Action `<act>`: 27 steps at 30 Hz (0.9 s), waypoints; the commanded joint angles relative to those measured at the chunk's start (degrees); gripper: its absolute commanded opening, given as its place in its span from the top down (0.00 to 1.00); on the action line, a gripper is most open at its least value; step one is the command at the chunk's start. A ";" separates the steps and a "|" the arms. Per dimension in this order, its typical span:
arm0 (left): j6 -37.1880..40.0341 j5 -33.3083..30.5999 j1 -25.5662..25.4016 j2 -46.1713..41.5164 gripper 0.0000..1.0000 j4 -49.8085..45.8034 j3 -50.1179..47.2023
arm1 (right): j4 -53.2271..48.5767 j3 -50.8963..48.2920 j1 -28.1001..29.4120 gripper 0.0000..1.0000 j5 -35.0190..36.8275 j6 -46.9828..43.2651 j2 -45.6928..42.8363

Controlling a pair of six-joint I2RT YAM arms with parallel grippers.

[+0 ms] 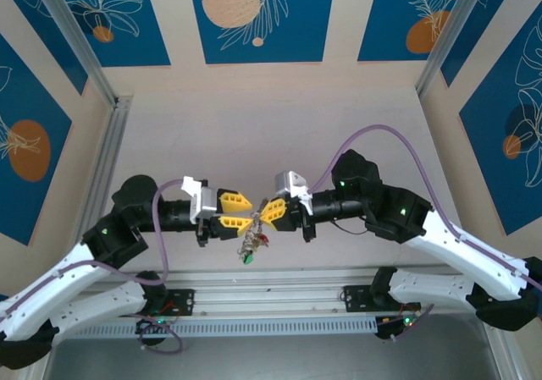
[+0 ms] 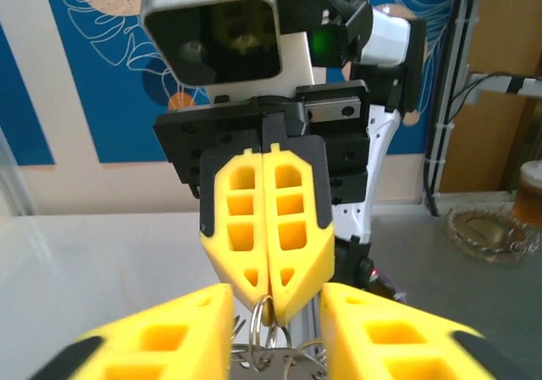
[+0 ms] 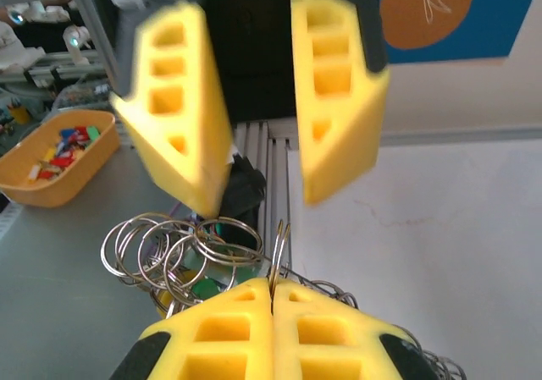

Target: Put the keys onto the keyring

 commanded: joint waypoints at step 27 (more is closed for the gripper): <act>15.35 1.85 -0.22 11.43 0.64 -33.33 20.51 | -24.11 23.46 5.97 1.00 2.19 -11.39 13.52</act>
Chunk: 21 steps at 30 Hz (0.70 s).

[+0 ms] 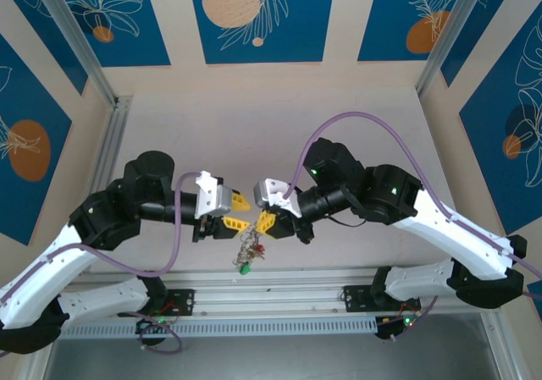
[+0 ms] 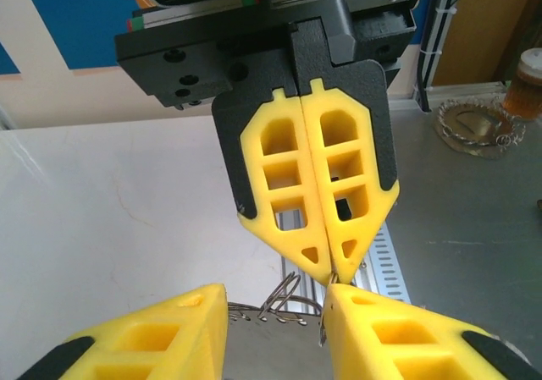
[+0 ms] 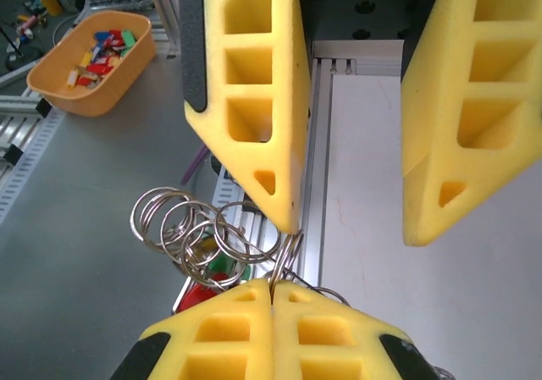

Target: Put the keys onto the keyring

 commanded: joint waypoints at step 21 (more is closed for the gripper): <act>3.66 1.11 -0.24 1.72 0.78 -9.94 3.69 | -1.81 7.85 2.82 1.00 7.36 -3.65 5.30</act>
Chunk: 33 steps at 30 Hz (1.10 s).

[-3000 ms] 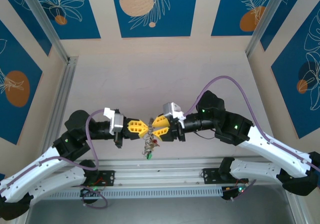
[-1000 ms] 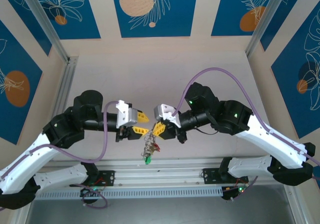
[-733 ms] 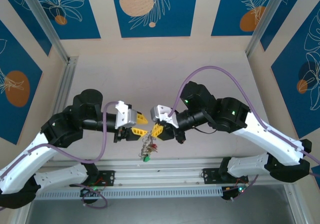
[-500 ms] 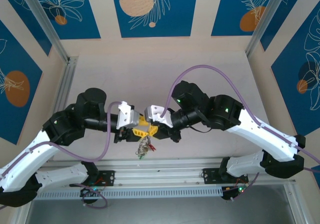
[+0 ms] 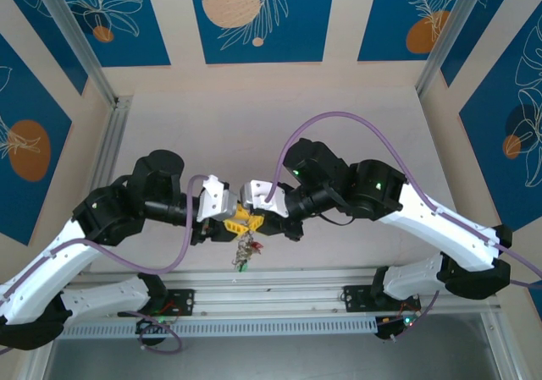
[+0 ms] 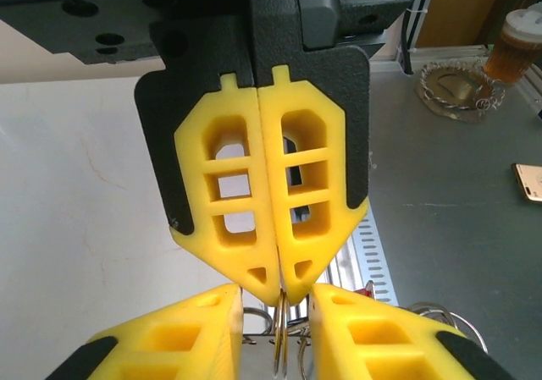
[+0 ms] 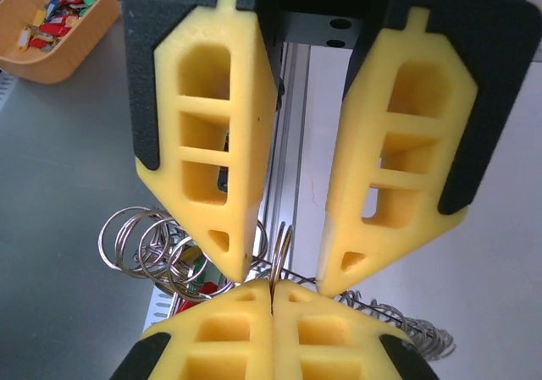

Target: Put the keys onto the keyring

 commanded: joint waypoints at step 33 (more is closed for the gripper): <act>-7.71 2.47 -0.24 -9.25 1.00 22.50 -11.59 | 19.49 -18.08 -9.29 0.81 -18.14 15.49 -11.54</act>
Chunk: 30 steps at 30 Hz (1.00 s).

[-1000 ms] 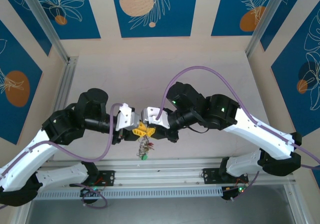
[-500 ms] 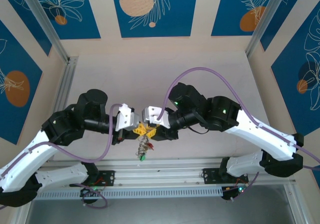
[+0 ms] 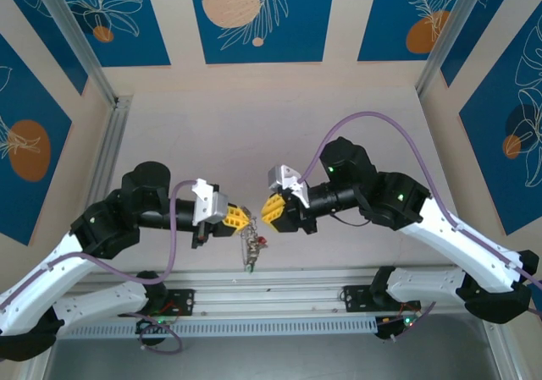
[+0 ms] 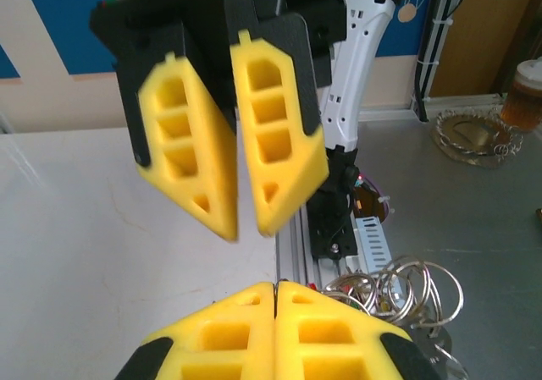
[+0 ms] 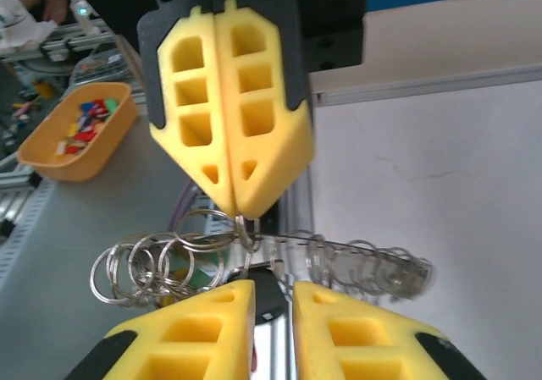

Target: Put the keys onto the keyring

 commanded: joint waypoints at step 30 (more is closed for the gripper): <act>-2.75 2.63 -0.22 -3.37 1.00 10.73 -3.15 | 5.11 -3.88 -0.16 1.00 -5.46 3.51 1.12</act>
